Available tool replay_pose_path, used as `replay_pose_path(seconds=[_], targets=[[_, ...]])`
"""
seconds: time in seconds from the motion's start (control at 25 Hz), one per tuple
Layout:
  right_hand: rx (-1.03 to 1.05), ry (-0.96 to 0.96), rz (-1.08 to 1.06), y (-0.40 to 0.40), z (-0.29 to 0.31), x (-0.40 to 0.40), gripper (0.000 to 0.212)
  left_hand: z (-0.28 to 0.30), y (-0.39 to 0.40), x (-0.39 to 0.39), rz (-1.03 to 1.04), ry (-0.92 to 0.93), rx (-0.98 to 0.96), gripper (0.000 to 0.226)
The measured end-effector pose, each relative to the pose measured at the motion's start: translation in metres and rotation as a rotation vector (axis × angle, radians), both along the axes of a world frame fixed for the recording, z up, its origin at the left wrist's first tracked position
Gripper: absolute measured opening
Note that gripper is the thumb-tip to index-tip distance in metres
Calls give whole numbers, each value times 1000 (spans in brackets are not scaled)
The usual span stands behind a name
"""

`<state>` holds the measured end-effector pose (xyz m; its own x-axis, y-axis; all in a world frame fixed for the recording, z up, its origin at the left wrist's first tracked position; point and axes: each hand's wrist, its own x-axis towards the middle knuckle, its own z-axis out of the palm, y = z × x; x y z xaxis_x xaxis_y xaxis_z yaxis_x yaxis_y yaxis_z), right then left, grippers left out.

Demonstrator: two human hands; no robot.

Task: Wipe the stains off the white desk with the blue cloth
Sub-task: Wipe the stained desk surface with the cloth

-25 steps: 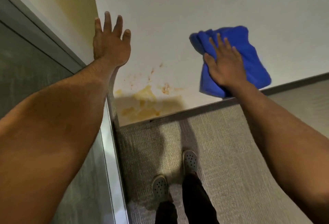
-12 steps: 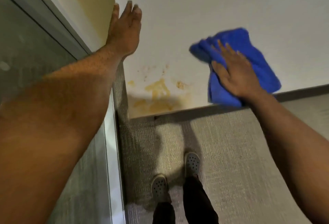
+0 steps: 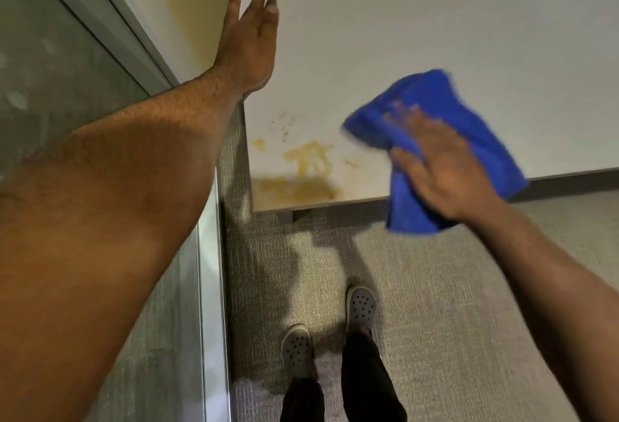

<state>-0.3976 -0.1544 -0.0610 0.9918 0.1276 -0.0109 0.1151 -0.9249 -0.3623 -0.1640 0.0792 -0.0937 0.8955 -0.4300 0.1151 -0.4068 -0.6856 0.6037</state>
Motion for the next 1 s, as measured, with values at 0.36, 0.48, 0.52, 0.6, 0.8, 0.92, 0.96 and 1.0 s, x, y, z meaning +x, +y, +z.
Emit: replay_pose_path(seconds=[0.36, 0.48, 0.52, 0.6, 0.8, 0.92, 0.96, 1.0], targets=[[-68, -10, 103, 93, -3, 53, 54, 3, 3, 15, -27, 52, 206, 51], [-4, 32, 202, 89, -1, 3, 53, 8, 10, 23, -102, 56, 278, 51], [10, 35, 161, 75, 1, 3, 53, 8, 12, 22, -111, 68, 284, 51], [-22, 26, 33, 51, 2, 27, 55, 8, 11, 20, -107, 65, 305, 52], [-48, 3, 5, 88, -2, 89, 55, 19, 7, 31, -186, 85, 429, 55], [-32, 1, 191, 125, -1, 58, 53, 27, 8, 35, -180, 162, 439, 57], [-6, 5, 285, 131, 0, 39, 51, 28, 8, 35, -192, 140, 473, 56], [35, 13, 356, 130, 2, 18, 50, 27, 7, 35, -217, 94, 515, 55]])
